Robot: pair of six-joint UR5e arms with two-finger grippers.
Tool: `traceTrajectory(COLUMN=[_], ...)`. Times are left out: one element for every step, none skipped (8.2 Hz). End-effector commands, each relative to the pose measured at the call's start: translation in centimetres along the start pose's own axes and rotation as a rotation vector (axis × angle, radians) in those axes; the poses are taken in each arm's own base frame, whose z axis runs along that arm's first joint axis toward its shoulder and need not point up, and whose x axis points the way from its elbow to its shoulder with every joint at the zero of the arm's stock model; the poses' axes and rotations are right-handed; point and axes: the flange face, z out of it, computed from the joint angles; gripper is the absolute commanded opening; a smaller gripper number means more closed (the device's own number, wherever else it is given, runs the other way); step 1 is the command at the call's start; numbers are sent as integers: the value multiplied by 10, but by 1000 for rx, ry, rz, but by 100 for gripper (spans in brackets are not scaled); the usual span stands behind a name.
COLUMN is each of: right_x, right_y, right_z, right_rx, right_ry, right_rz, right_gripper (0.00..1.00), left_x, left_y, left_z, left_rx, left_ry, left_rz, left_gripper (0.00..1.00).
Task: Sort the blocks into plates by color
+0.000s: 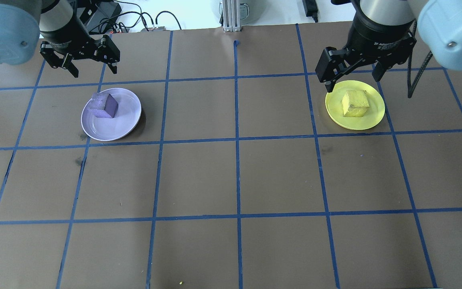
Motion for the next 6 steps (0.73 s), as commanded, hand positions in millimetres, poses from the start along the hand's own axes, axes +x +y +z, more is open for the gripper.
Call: traceTrajectory(right_x=[0,1,0,1,0,0], right_y=[0,-1,0,-1,0,-1], right_z=[0,0,0,0,0,0], right_rx=[1,1,1,1,1,5], right_ry=[-2,-2,-4,-4,-4,-3], right_rz=[-4,1,-7,-4,-5,-5], right_gripper=[100,100,100,100,100,100], left_x=[37,51,59,60,59,59], left_y=[32,41,53,63,73,79], left_z=[-49,-58,-66,-67,-68,-68], left_rx=[67,76,88,86,86,85], left_ry=[44,49,51,55,58,56], left_rz=[-9,-10,5,9,9,9], left_gripper=[100,100,100,100,100,100])
